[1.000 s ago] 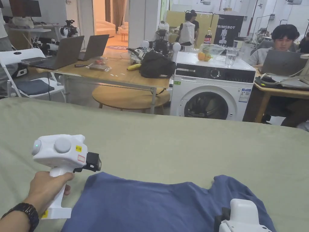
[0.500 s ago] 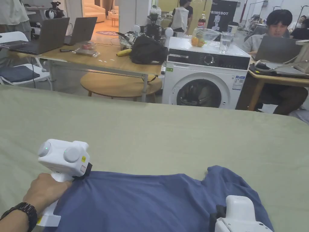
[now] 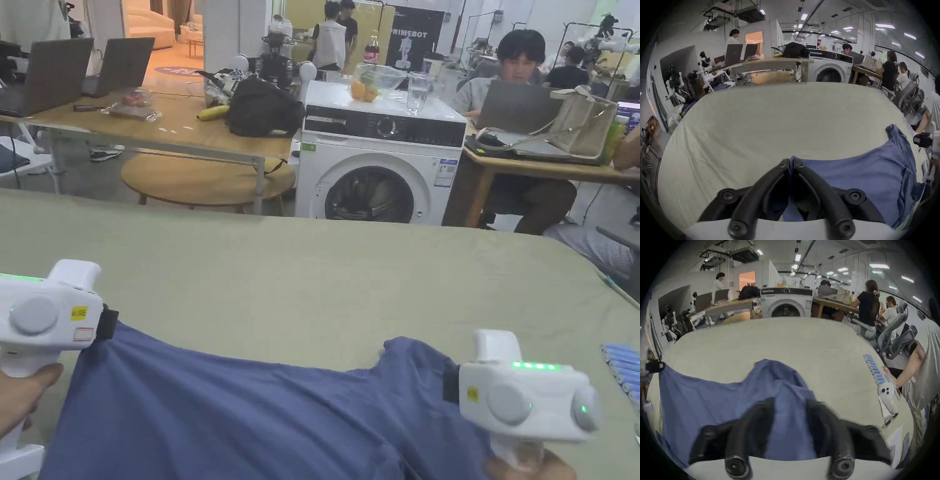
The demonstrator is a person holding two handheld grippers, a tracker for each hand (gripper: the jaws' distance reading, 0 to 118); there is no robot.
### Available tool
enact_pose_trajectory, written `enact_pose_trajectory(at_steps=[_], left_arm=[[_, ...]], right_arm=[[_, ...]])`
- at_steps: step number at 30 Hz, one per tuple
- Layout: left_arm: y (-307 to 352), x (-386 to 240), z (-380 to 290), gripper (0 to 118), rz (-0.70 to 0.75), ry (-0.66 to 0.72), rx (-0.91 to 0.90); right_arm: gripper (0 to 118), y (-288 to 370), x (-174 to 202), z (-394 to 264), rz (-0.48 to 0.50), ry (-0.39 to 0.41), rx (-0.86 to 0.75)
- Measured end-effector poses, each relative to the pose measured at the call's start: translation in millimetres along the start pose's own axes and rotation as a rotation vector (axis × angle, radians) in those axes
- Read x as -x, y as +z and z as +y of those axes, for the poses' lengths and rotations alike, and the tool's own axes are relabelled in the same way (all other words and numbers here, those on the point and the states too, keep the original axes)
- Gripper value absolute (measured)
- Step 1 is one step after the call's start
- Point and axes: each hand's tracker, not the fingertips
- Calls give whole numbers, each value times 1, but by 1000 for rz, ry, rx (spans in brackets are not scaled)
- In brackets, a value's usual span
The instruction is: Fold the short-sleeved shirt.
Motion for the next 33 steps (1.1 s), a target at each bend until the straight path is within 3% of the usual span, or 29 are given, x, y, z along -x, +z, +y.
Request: enact_pose_trajectory(at_steps=[6,10,13,15,16,17,19,22,25,33], left_arm=[[8,12,-11,0,19,33,22],[8,10,-23,0,25,40,37],[5,8,-27,0,26,51,51],[4,7,-29,0,26,59,54],[4,7,-29,0,27,61,57],[3,7,-30,0,26,64,57],[3,5,-30,0,27,68,61],[9,4,-29,0,27,71,58],[26,7,-24,0,15,86,29],[112,11,-6,0,7,93,-106]], right_arm=[[56,-66,-28,30,-16,9,144],[56,-99,-36,32,52,-58,230],[54,-117,-31,23,57,-24,320],[40,-108,-27,18,40,-4,243],[24,-108,-25,16,46,-12,246],[0,-108,-25,15,58,-16,238],[0,-106,-23,14,129,-23,230],[0,-88,-20,13,86,6,165],[0,-55,-25,20,78,-50,35],[0,59,-31,48,65,-16,-171]])
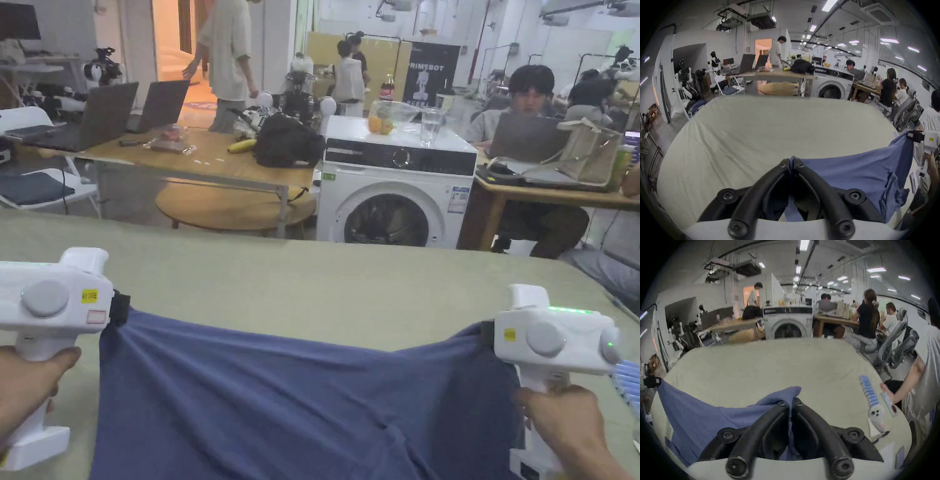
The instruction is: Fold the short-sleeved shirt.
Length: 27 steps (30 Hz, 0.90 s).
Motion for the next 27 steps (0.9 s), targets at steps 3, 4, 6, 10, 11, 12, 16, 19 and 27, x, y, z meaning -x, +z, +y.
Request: enact_pose_trajectory(at_steps=[3,4,6,10,11,12,16,19,27], left_arm=[[31,1,9,0,4,6,-43],[41,1,11,0,3,9,-59],[57,2,13,0,8,12,-85],[85,8,27,0,9,29,-131],[91,9,31,0,9,36,-146],[98,10,39,0,14,41,-160],[117,13,76,0,22,29,-206],[125,13,107,0,32,22,-230],[127,12,175,0,47,37,-292]], right_arm=[[0,38,4,12,7,-8,-69],[0,50,6,16,8,-1,-86],[0,68,9,21,3,6,-108],[0,102,13,39,-3,13,-186],[0,108,13,44,-7,16,-198],[0,115,13,52,-7,15,-208],[0,136,14,85,-24,17,-266],[0,142,16,112,-36,16,-297],[0,136,34,184,-61,35,-364]])
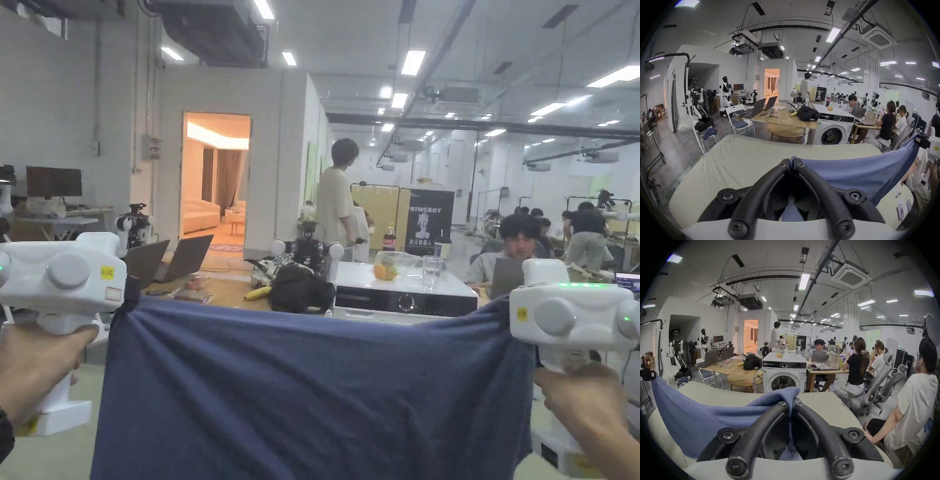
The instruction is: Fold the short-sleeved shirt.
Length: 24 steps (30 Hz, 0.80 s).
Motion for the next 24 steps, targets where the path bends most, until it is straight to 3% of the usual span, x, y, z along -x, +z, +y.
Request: enact_pose_trajectory(at_steps=[8,11,16,24], left_arm=[[-22,6,73,0,18,25,-64],[-20,5,99,0,25,28,-104],[-17,8,134,0,29,7,-162],[-10,7,108,0,36,-24,-162]], right_arm=[[0,-34,7,75,-16,-11,-76],[0,-29,14,104,-36,31,-137],[0,-11,15,144,-29,17,-207],[0,9,17,118,-35,37,-206]])
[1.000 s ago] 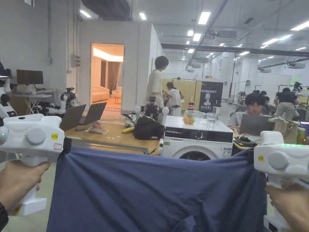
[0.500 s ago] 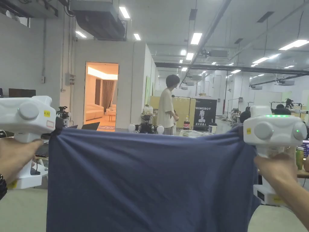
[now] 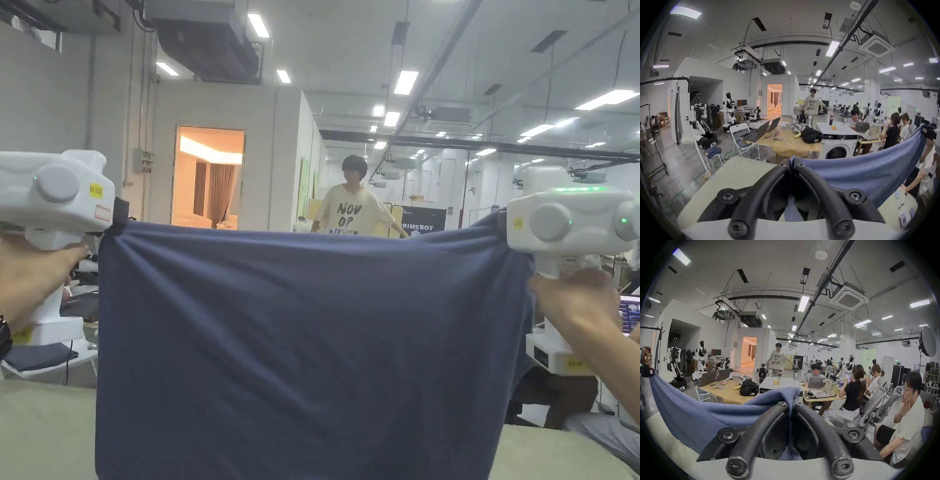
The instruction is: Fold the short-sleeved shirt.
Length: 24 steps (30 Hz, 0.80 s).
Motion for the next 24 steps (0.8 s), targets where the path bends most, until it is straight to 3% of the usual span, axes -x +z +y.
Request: enact_pose_trajectory(at_steps=[9,24], left_arm=[[36,10,-135,0,-27,22,165],[190,28,-285,0,-90,46,223]], right_arm=[[0,62,-3,-119,16,8,132],[0,230,-14,-250,33,52,279]])
